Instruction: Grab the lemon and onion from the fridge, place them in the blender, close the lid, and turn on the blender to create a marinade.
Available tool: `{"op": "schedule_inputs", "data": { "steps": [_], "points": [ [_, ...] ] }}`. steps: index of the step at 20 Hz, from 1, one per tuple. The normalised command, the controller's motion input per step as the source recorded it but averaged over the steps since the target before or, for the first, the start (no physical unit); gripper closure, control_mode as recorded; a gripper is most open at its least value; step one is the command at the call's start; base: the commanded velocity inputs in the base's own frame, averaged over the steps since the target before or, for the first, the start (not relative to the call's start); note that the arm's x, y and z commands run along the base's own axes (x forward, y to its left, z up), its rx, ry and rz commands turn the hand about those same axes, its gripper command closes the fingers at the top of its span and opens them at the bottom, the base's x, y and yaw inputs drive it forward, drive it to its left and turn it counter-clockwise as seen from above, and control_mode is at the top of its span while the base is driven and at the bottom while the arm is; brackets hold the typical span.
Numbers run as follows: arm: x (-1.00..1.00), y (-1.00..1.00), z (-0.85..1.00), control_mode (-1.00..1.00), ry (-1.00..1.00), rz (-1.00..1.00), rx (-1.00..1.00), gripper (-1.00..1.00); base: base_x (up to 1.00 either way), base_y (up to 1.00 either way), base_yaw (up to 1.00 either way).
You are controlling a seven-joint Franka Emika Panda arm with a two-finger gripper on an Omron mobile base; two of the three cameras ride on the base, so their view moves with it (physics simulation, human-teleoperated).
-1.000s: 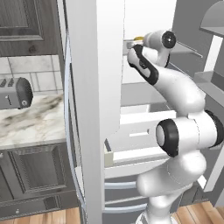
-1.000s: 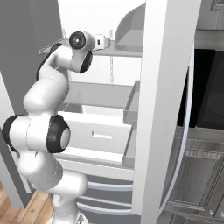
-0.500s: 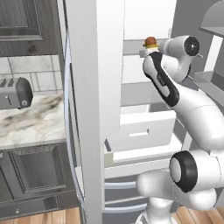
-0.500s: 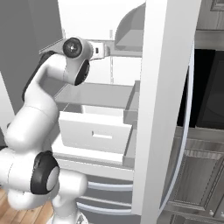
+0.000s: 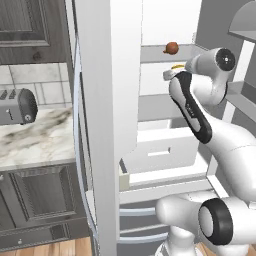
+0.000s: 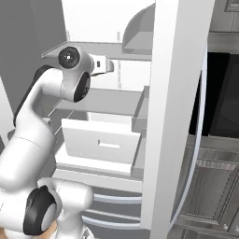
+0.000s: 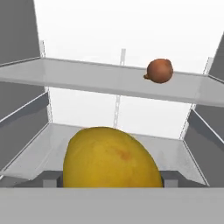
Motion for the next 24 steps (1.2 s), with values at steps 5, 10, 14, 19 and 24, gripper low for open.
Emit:
{"op": "schedule_inputs", "data": {
  "steps": [5,10,14,19,24],
  "points": [
    [-0.27,0.00,-0.17,-1.00,0.26,0.00,-0.08,1.00,0.00,0.00,0.00],
    [-0.27,0.00,-0.34,-1.00,0.20,0.00,-0.08,1.00,0.00,0.00,0.00],
    [-0.35,0.00,-0.49,-1.00,0.17,0.00,-0.08,1.00,0.00,0.00,0.00],
    [-0.25,0.00,-0.46,-1.00,0.11,0.00,-0.06,1.00,0.00,0.00,0.00],
    [-0.02,0.00,-0.49,-1.00,0.11,0.00,-0.01,1.00,0.00,0.00,0.00]
  ]
}}
